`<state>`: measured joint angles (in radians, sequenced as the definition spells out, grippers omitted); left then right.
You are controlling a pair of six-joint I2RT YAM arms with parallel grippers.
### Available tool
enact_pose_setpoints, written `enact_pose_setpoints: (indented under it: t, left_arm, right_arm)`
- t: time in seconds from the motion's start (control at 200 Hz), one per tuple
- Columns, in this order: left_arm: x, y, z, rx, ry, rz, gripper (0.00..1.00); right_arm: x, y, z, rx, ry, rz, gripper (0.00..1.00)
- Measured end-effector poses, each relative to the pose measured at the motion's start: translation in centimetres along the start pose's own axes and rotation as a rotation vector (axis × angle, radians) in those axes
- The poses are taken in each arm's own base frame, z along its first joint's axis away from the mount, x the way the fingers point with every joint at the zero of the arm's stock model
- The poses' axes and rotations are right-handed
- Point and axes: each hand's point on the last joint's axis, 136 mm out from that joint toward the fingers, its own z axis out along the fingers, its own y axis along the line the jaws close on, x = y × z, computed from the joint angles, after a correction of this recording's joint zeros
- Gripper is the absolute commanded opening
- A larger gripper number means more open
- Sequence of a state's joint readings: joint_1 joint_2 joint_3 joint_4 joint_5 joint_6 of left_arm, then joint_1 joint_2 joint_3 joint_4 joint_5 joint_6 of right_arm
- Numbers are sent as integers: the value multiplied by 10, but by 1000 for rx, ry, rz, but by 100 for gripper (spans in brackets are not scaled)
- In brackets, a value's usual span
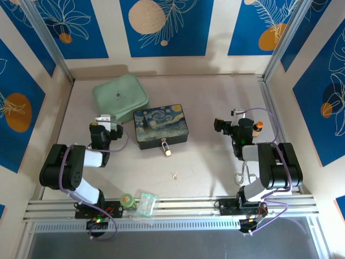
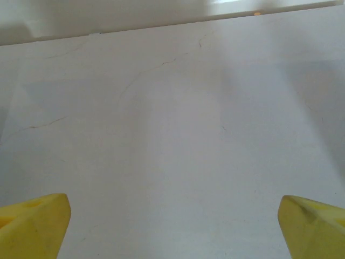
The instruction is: Unlock the padlock with the key
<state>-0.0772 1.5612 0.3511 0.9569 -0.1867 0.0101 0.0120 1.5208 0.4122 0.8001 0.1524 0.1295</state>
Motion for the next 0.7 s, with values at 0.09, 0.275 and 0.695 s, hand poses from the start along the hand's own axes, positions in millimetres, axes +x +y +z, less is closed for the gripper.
enact_pose_setpoints:
  t: [0.09,0.275,0.695]
  left_arm:
    - [0,-1,0,3,0,0,100]
    - [0,-1,0,4,0,0,100]
    - [0,-2,0,11,0,0,100]
  right_arm:
    - [0,0,0,0,0,0,99]
    - [0,0,0,0,0,0,99]
    - [0,0,0,0,0,0,99]
